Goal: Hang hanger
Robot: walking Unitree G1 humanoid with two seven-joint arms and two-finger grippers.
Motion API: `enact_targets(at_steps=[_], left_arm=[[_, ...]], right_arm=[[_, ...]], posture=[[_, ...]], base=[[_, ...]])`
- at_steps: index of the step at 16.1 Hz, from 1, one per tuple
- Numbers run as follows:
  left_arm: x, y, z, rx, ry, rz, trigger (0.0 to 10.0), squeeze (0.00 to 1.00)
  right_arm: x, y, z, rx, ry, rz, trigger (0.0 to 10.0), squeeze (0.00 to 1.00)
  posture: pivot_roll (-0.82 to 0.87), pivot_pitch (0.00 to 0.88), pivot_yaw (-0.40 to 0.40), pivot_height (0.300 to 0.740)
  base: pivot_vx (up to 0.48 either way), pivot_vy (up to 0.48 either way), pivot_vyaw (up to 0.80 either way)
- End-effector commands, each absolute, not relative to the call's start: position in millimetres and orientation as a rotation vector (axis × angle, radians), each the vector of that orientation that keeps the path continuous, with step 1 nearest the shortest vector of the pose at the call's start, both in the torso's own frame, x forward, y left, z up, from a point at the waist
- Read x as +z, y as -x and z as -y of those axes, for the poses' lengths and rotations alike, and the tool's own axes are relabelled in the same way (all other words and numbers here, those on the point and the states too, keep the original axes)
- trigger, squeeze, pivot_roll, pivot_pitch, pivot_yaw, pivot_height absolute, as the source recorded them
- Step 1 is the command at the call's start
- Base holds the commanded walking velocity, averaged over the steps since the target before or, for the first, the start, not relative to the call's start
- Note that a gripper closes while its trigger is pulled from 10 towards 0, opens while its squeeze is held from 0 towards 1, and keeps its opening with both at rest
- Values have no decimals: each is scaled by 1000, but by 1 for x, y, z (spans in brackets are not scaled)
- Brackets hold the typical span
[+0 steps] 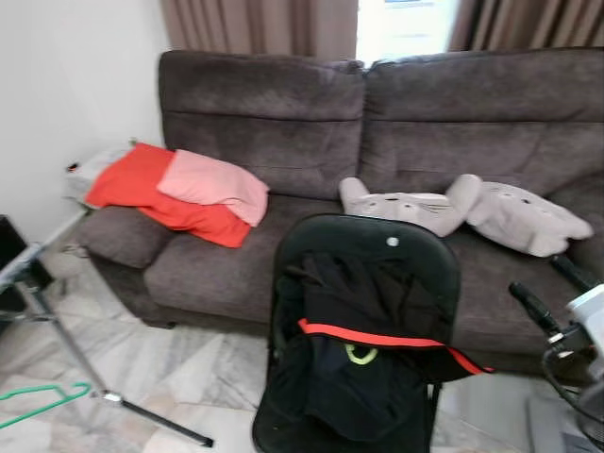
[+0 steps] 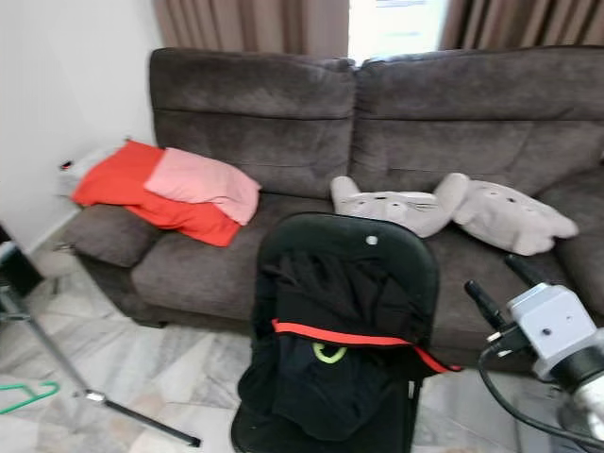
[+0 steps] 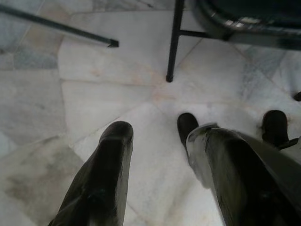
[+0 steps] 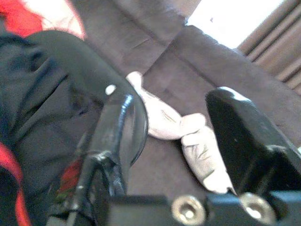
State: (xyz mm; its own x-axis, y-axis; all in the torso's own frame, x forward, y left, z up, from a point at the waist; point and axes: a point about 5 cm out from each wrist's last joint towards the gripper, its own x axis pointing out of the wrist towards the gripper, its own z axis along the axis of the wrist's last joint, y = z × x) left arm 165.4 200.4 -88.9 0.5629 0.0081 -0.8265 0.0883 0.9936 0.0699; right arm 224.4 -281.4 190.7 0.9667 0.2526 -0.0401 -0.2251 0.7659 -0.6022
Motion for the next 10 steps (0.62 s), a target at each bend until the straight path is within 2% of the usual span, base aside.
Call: enact_targets(at_steps=[1,2,4,5,6,7,9,10], left_arm=[[-90,-164,-199,-50,-119,-992,10000,0],[-88,-173,-189,-57,-112,-981,10000,0],[-88,-176,-185,-60,-103,-979,10000,0],[-87,-177,-183,-62,-101,-979,10000,0],[-88,-178,-178,-72,-90,-984,10000,0],[-88,-178,-172,-86,-81,-990,10000,0],[-89,-174,-178,-83,-76,-1001,10000,0],[-90,-173,-179,-104,-84,-1012,10000,0]], right_arm=[[191,-225,271,393,644,3,10000,0],[177,-224,256,616,633,-122,10000,0],[168,-227,255,683,617,-183,10000,0],[166,-228,255,699,605,-193,10000,925],[156,-228,255,758,583,-266,10000,1000],[146,-228,259,795,619,-345,10000,1000],[144,-238,266,799,605,-374,10000,1000],[139,-248,273,784,706,-428,10000,1000]], posture=[[-44,0,59,740],[-38,0,55,740],[-36,0,52,740],[-35,0,51,740],[-35,0,53,740],[-33,0,52,740],[-36,0,59,740],[-38,0,63,740]], base=[[0,0,0],[0,0,0],[0,0,0],[0,0,0],[0,0,0],[0,0,0],[0,0,0],[0,0,0]])
